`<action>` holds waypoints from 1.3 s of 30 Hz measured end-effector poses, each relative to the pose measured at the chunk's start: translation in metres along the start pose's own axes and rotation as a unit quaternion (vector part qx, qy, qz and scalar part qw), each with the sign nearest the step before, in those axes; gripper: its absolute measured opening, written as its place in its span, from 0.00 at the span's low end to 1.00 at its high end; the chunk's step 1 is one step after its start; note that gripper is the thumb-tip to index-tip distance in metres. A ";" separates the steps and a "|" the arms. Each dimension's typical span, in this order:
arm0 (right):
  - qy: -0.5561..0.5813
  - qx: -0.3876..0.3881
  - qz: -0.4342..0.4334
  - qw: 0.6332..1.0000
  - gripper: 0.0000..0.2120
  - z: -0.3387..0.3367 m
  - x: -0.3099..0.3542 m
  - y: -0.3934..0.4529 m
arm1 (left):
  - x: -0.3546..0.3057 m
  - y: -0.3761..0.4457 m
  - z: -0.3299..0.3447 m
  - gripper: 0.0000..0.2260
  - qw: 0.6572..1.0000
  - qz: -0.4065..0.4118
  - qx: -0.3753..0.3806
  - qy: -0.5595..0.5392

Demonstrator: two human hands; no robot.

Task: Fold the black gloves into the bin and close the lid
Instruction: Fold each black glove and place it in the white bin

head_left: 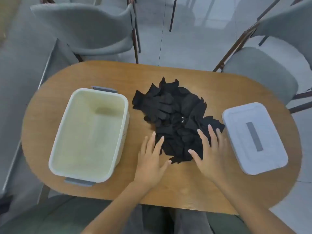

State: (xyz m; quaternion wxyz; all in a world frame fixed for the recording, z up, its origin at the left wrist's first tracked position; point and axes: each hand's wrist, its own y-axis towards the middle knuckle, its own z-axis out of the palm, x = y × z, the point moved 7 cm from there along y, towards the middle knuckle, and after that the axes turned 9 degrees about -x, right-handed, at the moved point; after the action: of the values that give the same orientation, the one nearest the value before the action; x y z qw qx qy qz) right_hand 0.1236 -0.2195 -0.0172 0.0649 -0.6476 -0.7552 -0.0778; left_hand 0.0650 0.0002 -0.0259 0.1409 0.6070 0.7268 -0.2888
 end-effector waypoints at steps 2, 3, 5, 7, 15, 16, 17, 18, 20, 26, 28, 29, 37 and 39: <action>-0.006 0.009 -0.018 1.000 0.37 0.015 0.000 0.003 | -0.001 0.008 0.018 0.41 0.997 0.038 0.014 0.064; -0.001 0.014 -0.026 1.000 0.37 0.024 -0.001 0.005 | 0.002 0.012 0.028 0.42 0.994 0.048 0.021 0.094; 0.004 0.013 -0.042 0.999 0.38 0.042 -0.003 0.007 | 0.008 0.020 0.049 0.44 0.988 0.076 0.024 0.129; 0.013 -0.001 -0.061 0.998 0.38 0.053 -0.003 0.008 | 0.013 0.025 0.066 0.44 0.985 0.097 0.016 0.143; 0.022 -0.077 -0.071 0.994 0.33 0.070 -0.012 0.045 | 0.013 0.076 0.081 0.39 0.979 0.093 -0.097 0.151; 0.024 -0.084 -0.069 0.994 0.32 0.072 -0.014 0.052 | 0.012 0.083 0.081 0.39 0.978 0.094 -0.104 0.152; 0.024 -0.091 -0.066 0.993 0.32 0.073 -0.016 0.059 | 0.009 0.091 0.081 0.39 0.977 0.102 -0.112 0.153; 0.025 -0.095 -0.062 0.993 0.31 0.073 -0.019 0.066 | 0.007 0.097 0.081 0.38 0.976 0.105 -0.118 0.152; 0.033 -0.104 -0.060 0.992 0.31 0.074 -0.020 0.079 | 0.003 0.110 0.077 0.37 0.974 0.107 -0.134 0.147; 0.018 -0.123 -0.051 0.991 0.34 0.070 -0.022 0.093 | -0.006 0.123 0.065 0.34 0.964 0.122 -0.174 0.159; 0.035 -0.144 -0.047 0.988 0.37 0.063 -0.022 0.089 | -0.007 0.120 0.062 0.34 0.964 0.125 -0.180 0.151; 0.058 -0.158 -0.049 0.984 0.39 0.056 -0.021 0.084 | -0.005 0.115 0.060 0.34 0.963 0.127 -0.186 0.149; 0.144 -0.191 0.011 0.971 0.35 0.031 -0.036 0.017 | 0.037 0.032 0.039 0.33 0.966 0.115 -0.200 0.115; 0.125 -0.187 0.024 0.974 0.32 0.032 -0.043 0.006 | 0.052 0.022 0.036 0.33 0.966 0.111 -0.198 0.120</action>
State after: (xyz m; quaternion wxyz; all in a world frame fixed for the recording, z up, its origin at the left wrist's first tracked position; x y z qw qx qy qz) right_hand 0.1358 -0.2541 -0.0565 0.0387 -0.6515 -0.6973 -0.2963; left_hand 0.0695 0.0226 -0.0885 0.2010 0.6743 0.7090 -0.0468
